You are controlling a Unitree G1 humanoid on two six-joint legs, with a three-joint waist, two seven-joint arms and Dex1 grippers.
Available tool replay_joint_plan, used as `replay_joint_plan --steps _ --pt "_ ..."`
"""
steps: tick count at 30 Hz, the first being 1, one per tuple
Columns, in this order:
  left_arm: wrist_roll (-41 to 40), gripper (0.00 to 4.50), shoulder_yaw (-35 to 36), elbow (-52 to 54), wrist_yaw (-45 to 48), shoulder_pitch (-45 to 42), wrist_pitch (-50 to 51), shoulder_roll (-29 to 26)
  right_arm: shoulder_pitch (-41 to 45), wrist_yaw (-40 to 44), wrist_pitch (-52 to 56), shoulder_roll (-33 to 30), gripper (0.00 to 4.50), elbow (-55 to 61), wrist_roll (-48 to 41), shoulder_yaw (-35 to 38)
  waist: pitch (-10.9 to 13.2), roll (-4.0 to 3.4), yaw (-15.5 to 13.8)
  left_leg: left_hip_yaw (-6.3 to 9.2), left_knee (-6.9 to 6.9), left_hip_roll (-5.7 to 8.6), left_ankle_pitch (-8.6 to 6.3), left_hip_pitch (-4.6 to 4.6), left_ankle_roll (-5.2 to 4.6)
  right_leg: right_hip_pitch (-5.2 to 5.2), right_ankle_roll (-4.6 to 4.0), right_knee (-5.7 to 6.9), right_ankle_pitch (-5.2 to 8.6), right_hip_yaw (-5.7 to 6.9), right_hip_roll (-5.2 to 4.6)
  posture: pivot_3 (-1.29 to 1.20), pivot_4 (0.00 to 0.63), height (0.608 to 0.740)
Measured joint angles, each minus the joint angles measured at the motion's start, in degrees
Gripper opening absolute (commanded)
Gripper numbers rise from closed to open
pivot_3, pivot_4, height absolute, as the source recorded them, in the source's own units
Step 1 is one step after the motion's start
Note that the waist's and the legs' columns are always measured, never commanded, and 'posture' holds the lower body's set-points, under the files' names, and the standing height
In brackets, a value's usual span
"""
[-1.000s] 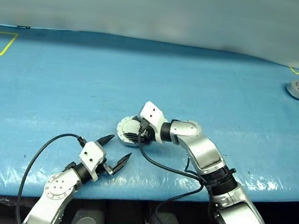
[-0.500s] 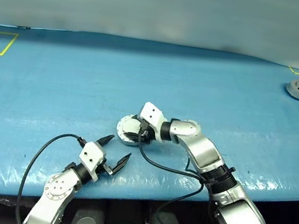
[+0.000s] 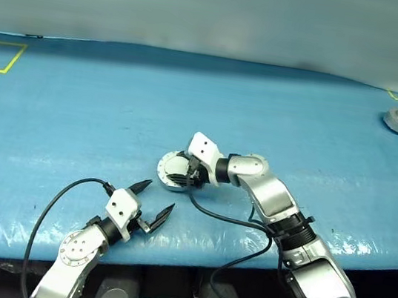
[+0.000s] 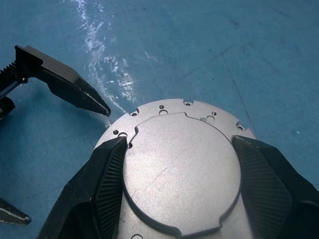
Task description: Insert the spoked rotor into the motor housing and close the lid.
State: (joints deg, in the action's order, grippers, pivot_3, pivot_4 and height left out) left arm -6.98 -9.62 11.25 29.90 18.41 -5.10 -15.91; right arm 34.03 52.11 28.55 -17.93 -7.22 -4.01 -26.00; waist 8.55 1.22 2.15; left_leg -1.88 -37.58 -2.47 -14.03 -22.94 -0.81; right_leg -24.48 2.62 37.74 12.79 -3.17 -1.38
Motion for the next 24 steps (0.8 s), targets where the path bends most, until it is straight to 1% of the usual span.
replay_joint_plan --steps 11,15,24 --pt "0.0 4.5 0.0 0.0 0.04 -0.03 0.0 -0.01 1.03 1.62 -0.54 -0.2 3.03 -1.57 0.3 0.09 -0.01 0.0 -0.08 0.01 0.0 0.0 0.0 0.0 0.0 0.01 0.0 -0.01 0.0 0.01 -0.02 0.0 0.15 0.74" --pt "-0.02 4.5 0.0 0.0 0.0 -0.04 0.0 0.03 0.79 0.9 -0.33 0.36 3.03 -1.6 0.4 0.45 -0.01 -0.01 -0.03 0.0 0.0 0.0 0.0 0.01 0.0 0.0 0.0 0.0 0.0 0.01 0.0 0.0 0.15 0.74" --pt "-0.41 4.5 0.03 0.0 0.03 -0.54 0.0 -0.02 0.46 -2.1 4.68 1.64 3.03 0.85 0.92 -0.34 -0.07 -0.06 0.09 0.0 0.0 -0.08 0.0 0.25 0.01 -0.05 0.0 0.0 0.01 0.0 -0.01 0.0 0.15 0.74"
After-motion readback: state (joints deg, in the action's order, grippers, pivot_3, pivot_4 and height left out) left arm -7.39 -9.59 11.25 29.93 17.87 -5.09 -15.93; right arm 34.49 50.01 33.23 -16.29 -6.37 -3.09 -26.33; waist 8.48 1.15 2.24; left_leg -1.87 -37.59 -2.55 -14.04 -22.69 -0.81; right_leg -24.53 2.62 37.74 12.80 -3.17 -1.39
